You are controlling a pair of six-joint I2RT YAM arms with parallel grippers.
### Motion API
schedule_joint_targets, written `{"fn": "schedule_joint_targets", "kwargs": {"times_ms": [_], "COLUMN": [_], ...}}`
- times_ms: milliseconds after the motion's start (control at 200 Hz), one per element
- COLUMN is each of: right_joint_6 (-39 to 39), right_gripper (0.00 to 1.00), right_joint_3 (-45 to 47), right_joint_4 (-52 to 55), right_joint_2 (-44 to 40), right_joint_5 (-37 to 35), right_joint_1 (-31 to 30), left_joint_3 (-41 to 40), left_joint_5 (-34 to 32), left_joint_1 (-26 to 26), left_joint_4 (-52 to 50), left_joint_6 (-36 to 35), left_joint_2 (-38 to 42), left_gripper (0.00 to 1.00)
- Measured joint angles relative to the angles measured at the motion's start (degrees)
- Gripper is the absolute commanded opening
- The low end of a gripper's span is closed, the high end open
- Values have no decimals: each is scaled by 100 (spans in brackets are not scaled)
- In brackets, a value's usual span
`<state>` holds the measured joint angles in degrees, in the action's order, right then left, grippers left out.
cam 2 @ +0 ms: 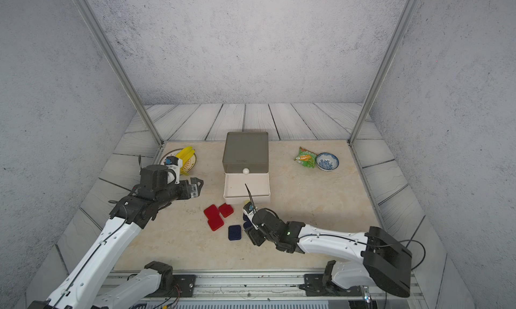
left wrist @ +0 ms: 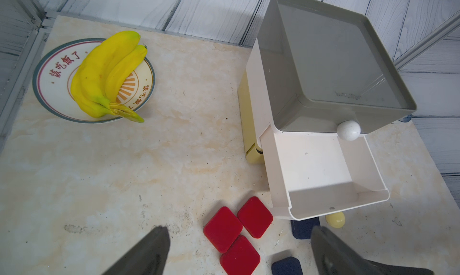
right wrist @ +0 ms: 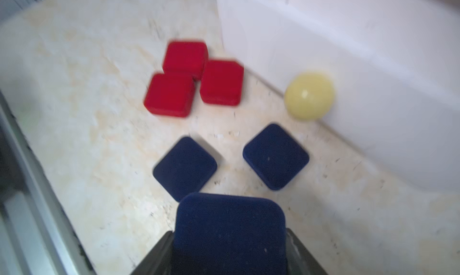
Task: Place the brooch boxes into the drawer by color
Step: Pick up the brooch box from the center of the board, then place the brooch box in the drawer.
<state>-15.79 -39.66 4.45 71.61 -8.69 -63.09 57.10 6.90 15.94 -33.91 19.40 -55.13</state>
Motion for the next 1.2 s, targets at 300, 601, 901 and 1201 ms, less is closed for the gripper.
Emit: {"fn": "schedule_joint_targets", "kwargs": {"times_ms": [300, 601, 901, 1201], "right_joint_6": [531, 503, 402, 376], "right_gripper": [34, 34, 34, 35], "right_joint_3": [-1241, -2616, -3473, -4068], "right_joint_4": [304, 476, 940, 1185], "right_joint_2": [-61, 1338, 2492, 3235], "right_joint_5": [-208, -20, 166, 223], "right_joint_1": [35, 833, 1189, 1174], "left_joint_3": [319, 304, 302, 256], "left_joint_5": [44, 146, 245, 243], "left_joint_1": [-245, -398, -422, -431], "left_joint_4": [-81, -101, -103, -103], "left_joint_6": [11, 31, 26, 7], "left_joint_2": [-7, 2, -24, -20], "left_gripper": [96, 96, 96, 96]}}
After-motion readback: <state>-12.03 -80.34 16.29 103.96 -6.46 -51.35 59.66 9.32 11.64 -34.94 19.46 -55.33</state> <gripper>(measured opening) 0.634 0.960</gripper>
